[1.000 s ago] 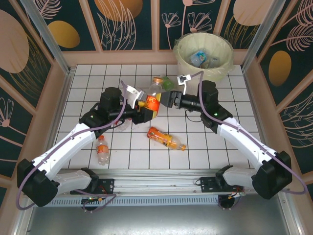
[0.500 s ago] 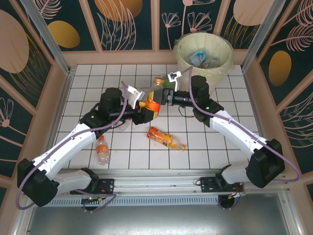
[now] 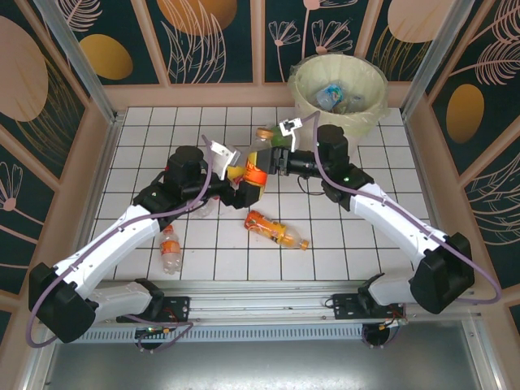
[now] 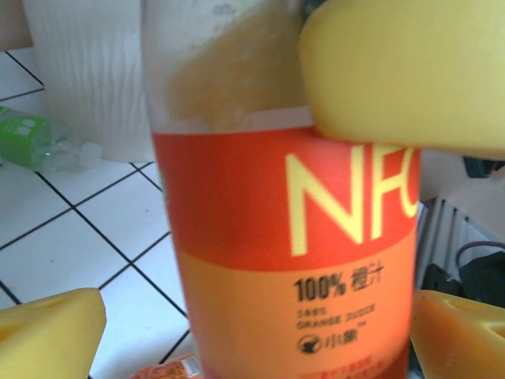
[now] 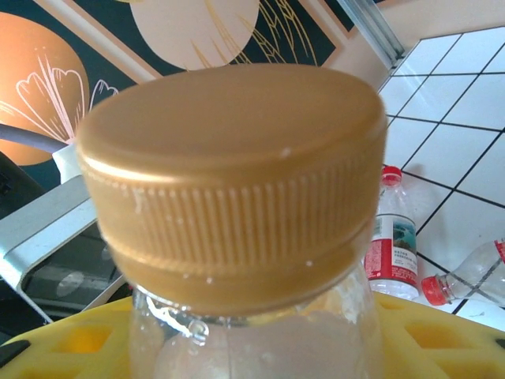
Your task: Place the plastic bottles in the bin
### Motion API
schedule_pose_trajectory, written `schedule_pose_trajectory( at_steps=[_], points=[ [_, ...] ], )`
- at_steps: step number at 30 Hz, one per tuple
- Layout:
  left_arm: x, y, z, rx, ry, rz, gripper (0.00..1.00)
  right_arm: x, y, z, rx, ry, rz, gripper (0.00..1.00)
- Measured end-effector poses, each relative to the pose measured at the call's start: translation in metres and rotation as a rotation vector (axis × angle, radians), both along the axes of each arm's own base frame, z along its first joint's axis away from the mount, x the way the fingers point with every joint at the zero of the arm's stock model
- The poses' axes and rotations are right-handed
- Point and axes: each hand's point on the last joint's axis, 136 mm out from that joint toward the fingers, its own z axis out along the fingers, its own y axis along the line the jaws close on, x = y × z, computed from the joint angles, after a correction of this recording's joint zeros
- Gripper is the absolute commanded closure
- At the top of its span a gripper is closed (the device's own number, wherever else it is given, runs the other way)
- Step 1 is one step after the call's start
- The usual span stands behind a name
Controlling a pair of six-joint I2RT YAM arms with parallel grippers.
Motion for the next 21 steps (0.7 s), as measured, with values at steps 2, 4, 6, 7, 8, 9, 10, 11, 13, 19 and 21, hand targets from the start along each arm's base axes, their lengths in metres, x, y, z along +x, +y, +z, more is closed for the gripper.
schedule_pose_trajectory(
  at_steps=[2,4,6,7,8,9,10,11,13,19,21],
  points=[
    [0.002,0.004,0.003,0.002,-0.017,0.027,0.01,0.003,-0.004,0.002,-0.002,-0.011,-0.023,0.45],
    [0.002,0.010,0.007,-0.004,-0.038,0.053,0.02,0.006,-0.010,0.005,-0.003,-0.018,-0.051,0.45],
    [0.000,0.017,0.009,-0.008,-0.052,0.086,0.02,0.012,-0.019,0.009,-0.009,-0.035,-0.092,0.45],
    [0.000,0.022,0.009,-0.007,-0.057,0.113,0.01,0.015,-0.025,0.011,-0.016,-0.048,-0.120,0.44],
    [0.000,0.027,0.009,-0.007,-0.060,0.135,0.01,0.019,-0.032,0.012,-0.024,-0.060,-0.147,0.44],
    [0.000,0.031,0.009,-0.007,-0.063,0.158,0.01,0.023,-0.039,0.014,-0.035,-0.077,-0.176,0.44],
    [0.000,0.036,0.009,-0.007,-0.061,0.183,0.01,0.027,-0.047,0.016,-0.047,-0.095,-0.207,0.44],
    [0.000,0.041,0.007,-0.007,-0.057,0.211,0.02,0.032,-0.057,0.018,-0.061,-0.114,-0.242,0.44],
    [-0.001,0.050,0.002,-0.005,-0.042,0.257,0.01,0.042,-0.074,0.022,-0.086,-0.148,-0.307,0.44],
    [-0.014,0.087,-0.037,0.035,0.089,0.423,0.01,0.077,-0.125,0.039,-0.188,-0.274,-0.517,0.43],
    [-0.020,0.101,-0.053,0.060,0.147,0.489,0.01,0.088,-0.141,0.050,-0.214,-0.321,-0.578,0.43]
  ],
)
